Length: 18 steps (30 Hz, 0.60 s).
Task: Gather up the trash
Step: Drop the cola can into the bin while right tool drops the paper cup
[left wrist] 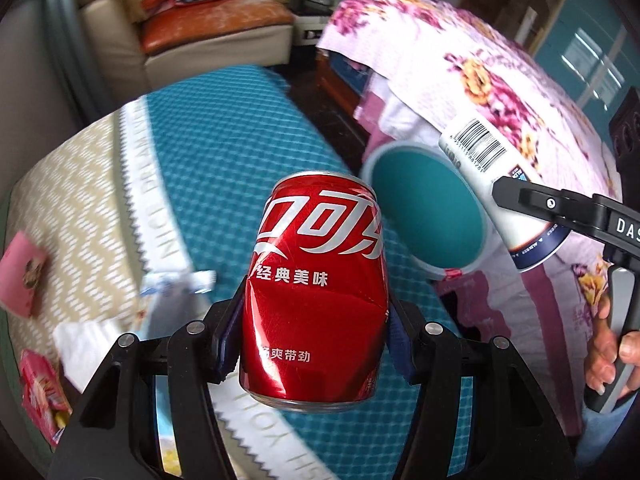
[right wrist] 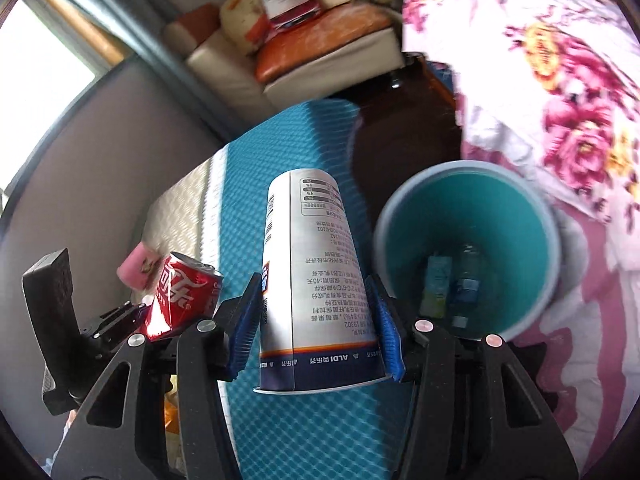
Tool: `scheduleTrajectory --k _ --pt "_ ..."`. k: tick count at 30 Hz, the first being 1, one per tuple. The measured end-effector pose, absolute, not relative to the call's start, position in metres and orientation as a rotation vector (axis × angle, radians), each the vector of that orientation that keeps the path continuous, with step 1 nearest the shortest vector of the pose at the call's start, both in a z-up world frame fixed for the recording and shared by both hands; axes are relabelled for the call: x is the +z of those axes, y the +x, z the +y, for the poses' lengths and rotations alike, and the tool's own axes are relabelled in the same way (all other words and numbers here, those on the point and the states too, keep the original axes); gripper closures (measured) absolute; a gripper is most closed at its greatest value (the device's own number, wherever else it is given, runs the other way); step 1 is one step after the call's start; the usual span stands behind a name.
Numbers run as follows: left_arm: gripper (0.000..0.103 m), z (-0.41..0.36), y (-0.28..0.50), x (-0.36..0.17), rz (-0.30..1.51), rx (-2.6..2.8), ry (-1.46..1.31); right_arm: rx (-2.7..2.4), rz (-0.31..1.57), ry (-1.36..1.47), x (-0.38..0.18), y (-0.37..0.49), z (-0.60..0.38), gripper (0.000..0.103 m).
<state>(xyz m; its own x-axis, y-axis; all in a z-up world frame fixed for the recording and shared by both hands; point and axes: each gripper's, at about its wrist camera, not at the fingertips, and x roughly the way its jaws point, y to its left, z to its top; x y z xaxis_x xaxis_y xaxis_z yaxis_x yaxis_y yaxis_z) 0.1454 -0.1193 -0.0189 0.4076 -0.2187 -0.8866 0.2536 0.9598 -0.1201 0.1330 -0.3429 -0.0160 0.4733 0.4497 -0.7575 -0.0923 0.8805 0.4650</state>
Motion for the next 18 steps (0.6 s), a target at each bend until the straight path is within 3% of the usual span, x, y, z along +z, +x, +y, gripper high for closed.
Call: scheduleTrajectory --k 18 --pt "0.043 -0.251 0.197 -0.061 1.199 -0.434 0.203 0.184 0.986 0.570 -0.039 0.128 -0.458 0.054"
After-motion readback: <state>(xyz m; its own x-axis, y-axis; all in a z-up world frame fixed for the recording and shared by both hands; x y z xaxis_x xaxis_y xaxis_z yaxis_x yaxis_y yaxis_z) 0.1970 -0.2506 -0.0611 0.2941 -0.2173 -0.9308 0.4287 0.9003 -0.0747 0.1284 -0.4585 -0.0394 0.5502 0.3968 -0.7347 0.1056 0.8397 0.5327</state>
